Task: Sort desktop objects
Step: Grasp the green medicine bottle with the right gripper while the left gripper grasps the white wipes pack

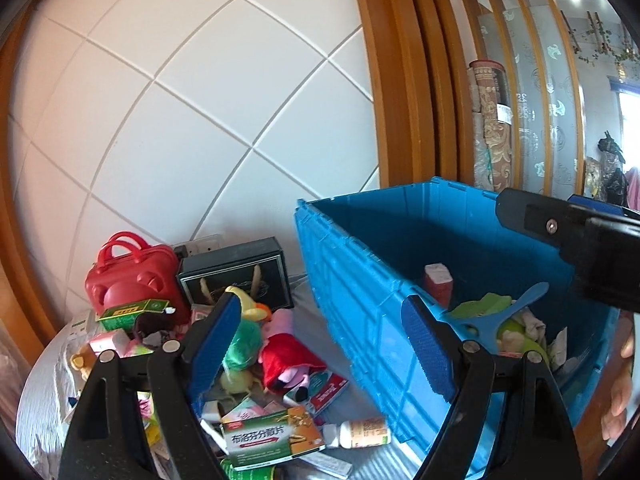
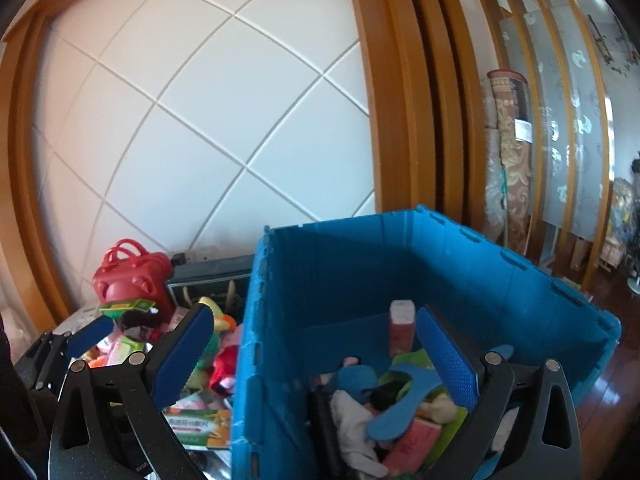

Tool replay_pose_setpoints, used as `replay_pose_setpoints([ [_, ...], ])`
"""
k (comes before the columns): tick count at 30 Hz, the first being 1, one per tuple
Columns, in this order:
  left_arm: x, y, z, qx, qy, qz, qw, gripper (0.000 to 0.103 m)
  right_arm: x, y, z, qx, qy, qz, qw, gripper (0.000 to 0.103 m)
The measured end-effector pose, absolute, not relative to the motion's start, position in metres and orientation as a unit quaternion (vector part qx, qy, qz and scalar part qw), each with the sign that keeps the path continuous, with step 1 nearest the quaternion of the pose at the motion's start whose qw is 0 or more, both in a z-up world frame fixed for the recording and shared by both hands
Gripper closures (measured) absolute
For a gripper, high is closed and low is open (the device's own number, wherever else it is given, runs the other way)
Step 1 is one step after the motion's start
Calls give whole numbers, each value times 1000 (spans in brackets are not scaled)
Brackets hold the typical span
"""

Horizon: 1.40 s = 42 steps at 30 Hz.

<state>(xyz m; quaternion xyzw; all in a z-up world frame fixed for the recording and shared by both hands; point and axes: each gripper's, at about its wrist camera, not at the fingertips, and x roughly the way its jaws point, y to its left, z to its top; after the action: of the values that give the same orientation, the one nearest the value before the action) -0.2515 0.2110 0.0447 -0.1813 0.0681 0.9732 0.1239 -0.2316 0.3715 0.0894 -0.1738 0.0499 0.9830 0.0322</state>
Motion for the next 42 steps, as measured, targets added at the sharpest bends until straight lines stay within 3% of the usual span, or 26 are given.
replay_pose_setpoints([
  [9, -256, 98, 11, -214, 69, 973, 51, 20, -255, 277, 77, -189, 38, 981, -30, 0],
  [17, -277, -1, -33, -263, 76, 962, 22, 20, -290, 196, 33, -240, 25, 969, -44, 0],
  [27, -303, -65, -99, -316, 86, 944, 26, 21, -318, 143, -64, -351, -1, 936, -30, 0],
  [34, -316, -81, -131, -343, 81, 936, 15, 20, -328, 128, -140, -435, -35, 895, -95, 1],
  [39, -321, -89, -143, -360, 66, 931, 13, 21, -320, 107, -192, -481, -101, 854, -172, 17],
  [42, -322, -91, -150, -371, 68, 926, 9, 21, -325, 104, -215, -490, -130, 843, -179, 17],
])
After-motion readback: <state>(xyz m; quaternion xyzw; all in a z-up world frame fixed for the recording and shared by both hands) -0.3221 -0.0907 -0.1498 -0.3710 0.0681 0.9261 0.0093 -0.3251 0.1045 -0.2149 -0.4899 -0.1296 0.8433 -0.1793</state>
